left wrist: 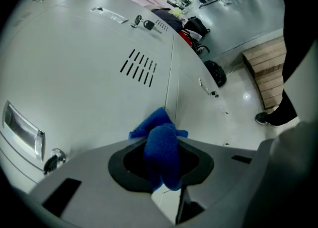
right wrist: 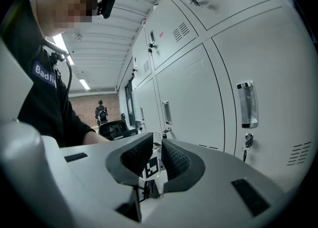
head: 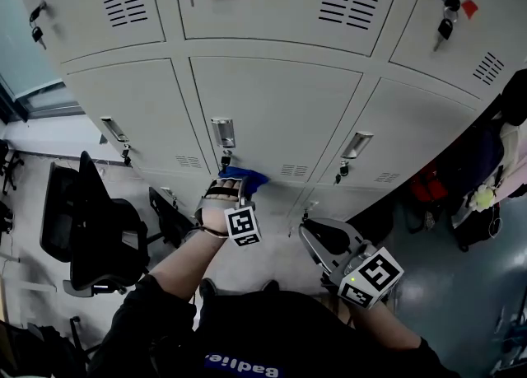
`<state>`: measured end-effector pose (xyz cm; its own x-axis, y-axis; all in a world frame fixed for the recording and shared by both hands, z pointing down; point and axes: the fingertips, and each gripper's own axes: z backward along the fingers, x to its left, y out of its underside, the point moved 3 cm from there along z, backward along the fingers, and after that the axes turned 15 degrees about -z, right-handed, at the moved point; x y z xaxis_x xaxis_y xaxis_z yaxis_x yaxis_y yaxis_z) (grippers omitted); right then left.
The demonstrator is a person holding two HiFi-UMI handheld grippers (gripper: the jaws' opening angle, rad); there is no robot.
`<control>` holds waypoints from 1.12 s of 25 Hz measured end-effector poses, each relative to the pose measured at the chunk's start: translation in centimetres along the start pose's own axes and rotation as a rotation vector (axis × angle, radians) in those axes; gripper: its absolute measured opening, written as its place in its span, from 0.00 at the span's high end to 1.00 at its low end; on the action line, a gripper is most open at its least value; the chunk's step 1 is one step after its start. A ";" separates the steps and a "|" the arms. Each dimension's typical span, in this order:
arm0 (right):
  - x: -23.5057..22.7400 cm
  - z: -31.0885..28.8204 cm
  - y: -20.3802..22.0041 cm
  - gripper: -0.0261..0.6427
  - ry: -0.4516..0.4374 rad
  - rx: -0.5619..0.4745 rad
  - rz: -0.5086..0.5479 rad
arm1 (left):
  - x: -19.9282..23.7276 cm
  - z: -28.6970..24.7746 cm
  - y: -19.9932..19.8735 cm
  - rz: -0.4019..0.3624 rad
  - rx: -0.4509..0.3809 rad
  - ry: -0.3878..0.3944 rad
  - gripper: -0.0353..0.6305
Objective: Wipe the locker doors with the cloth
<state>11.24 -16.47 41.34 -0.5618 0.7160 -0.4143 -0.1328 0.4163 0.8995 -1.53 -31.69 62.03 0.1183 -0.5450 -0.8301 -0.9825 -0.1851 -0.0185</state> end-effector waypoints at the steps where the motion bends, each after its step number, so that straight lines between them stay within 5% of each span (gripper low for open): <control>1: 0.0 -0.1 0.0 0.89 -0.002 0.001 0.000 | -0.2 -0.1 0.2 0.001 0.004 0.006 0.79; 10: 0.4 -0.1 -0.7 0.89 -0.016 -0.016 0.004 | 1.0 1.9 -0.6 0.041 -0.036 0.002 0.79; 19: -0.3 2.4 -2.9 0.89 0.003 -0.114 0.011 | 13.6 13.3 -6.3 0.080 -0.232 -0.218 0.79; 28: 0.4 3.1 -3.6 0.89 -0.033 -0.151 0.012 | 27.8 21.0 -6.6 -0.057 -0.185 -0.478 0.79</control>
<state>14.01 -15.94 37.50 -0.5372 0.7395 -0.4056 -0.2489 0.3205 0.9140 5.20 -28.41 27.33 0.0495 -0.1036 -0.9934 -0.9297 -0.3682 -0.0079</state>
